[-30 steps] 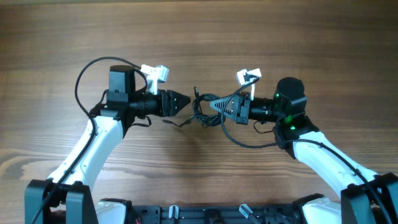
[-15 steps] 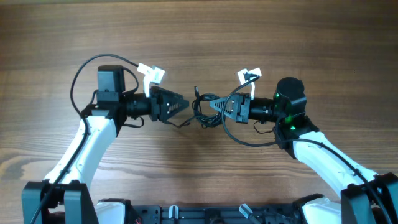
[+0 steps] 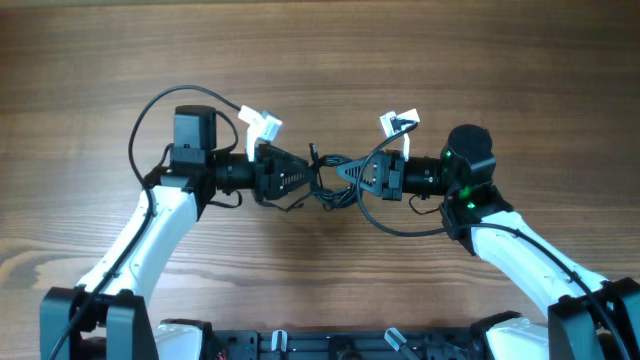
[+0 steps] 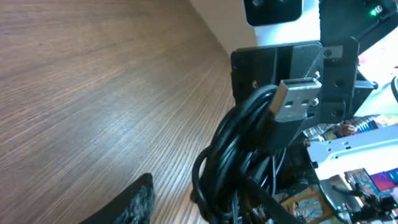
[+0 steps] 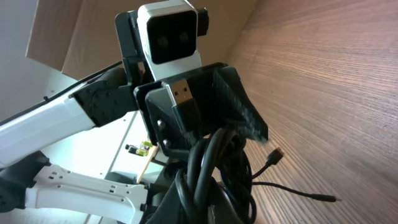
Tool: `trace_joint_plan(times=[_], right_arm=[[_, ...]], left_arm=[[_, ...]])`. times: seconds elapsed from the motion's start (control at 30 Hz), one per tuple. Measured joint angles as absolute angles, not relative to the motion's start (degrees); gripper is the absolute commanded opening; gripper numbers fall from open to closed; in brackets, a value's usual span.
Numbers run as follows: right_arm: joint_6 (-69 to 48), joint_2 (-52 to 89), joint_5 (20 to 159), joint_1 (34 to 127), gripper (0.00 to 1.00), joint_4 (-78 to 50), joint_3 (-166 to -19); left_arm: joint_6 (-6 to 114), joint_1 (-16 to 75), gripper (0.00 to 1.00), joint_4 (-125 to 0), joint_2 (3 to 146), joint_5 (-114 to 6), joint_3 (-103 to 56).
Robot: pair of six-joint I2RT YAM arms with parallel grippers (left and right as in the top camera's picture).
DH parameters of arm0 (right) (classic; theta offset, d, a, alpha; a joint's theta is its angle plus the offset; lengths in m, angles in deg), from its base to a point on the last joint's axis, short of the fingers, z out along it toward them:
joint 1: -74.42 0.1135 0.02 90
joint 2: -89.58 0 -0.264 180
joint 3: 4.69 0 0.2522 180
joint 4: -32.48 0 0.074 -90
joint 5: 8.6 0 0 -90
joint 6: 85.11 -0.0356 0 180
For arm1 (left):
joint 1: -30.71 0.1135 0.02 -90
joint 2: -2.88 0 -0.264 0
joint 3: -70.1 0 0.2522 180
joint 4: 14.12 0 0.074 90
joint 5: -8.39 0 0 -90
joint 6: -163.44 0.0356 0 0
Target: Untangle cables
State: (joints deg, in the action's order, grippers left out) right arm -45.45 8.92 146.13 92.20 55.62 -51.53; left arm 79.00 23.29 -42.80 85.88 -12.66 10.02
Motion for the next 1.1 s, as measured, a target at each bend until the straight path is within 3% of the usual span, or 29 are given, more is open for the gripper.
trace_joint_plan(times=[0.13, 0.23, 0.33, 0.53, 0.63, 0.77, 0.87, 0.97, 1.1], right_arm=[[-45.5, 8.9, 146.3, 92.2, 0.04, 55.6, -51.5], [-45.6, 8.9, 146.3, 92.2, 0.04, 55.6, -51.5], [-45.9, 8.9, 146.3, 92.2, 0.08, 55.6, -51.5], [-46.5, 8.9, 145.1, 92.2, 0.53, 55.2, -51.5], [-47.0, 8.9, 142.1, 92.2, 0.67, 54.9, -51.5], [-47.9, 8.9, 137.2, 92.2, 0.66, 53.0, -51.6], [-48.5, 8.9, 131.2, 92.2, 0.56, 46.9, -51.6], [-48.9, 8.9, 127.6, 93.2, 0.55, 45.3, -51.6], [-49.1, 8.9, 121.2, 100.6, 0.48, 45.7, -51.6]], left_arm=[[79.5, 21.7, 0.27, -42.8, 85.9, -12.7, 10.0], [80.1, 21.3, 0.04, -42.8, 85.9, -12.5, 10.0], [80.3, 21.3, 0.04, -42.8, 85.9, -12.5, 10.1], [79.3, 21.3, 0.04, -41.2, 85.9, -12.6, 10.1], [73.3, 22.2, 0.04, -36.7, 85.9, -13.3, 10.3], [60.5, 26.2, 0.04, -35.3, 85.9, -20.7, 10.3], [50.8, 28.8, 0.04, -35.1, 86.0, -28.3, 10.3], [43.5, 29.0, 0.04, -35.1, 86.1, -33.8, 10.3], [36.5, 29.0, 0.04, -35.1, 86.2, -37.8, 10.3]])
